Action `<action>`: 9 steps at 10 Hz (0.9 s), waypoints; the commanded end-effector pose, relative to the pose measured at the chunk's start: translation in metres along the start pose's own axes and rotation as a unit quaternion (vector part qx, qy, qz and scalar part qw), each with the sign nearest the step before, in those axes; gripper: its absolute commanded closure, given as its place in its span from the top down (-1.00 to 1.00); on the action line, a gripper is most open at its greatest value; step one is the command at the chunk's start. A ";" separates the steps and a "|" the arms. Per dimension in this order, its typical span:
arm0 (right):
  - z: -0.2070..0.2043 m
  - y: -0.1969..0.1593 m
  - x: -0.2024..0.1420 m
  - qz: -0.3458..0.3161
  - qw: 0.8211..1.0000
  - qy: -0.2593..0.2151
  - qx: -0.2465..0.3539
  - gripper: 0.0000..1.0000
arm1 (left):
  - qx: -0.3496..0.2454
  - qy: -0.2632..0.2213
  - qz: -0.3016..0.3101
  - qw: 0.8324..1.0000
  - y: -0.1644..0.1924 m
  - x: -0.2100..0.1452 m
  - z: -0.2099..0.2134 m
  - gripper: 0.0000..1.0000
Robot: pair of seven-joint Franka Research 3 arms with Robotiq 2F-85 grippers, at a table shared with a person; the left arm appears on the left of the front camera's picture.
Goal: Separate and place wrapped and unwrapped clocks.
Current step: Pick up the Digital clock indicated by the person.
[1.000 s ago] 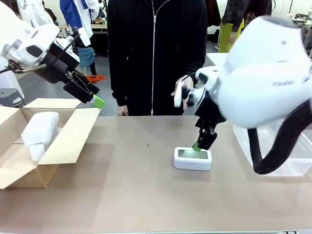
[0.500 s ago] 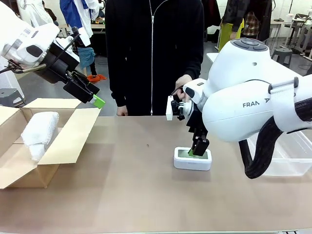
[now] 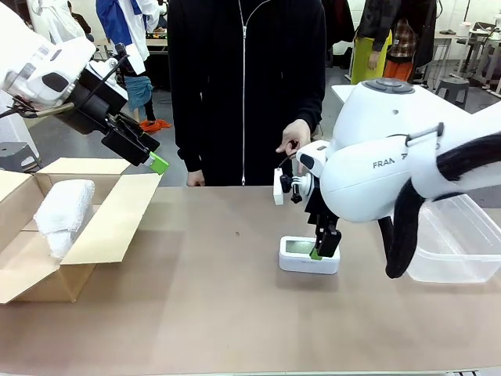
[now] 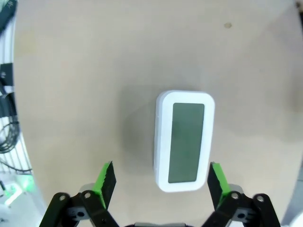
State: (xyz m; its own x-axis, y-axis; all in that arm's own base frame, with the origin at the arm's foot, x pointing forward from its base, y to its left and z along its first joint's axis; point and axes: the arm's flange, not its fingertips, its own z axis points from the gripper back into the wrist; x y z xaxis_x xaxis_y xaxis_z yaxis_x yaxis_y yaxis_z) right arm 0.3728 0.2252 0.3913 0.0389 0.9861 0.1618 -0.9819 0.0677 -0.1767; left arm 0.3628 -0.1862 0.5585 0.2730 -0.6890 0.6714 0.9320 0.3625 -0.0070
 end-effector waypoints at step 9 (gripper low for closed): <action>-0.044 -0.039 0.000 0.017 0.999 0.022 0.044 1.00 | 0.000 0.001 0.000 1.000 -0.001 -0.001 0.000 1.00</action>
State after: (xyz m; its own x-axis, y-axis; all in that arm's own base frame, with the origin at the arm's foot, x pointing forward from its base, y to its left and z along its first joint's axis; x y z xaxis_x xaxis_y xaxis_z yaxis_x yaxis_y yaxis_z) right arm 0.4098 0.2251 0.3584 0.0094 0.9912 0.1323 -0.9928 0.0250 -0.1169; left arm 0.3628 -0.1862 0.5585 0.2730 -0.6890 0.6714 0.9320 0.3624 -0.0070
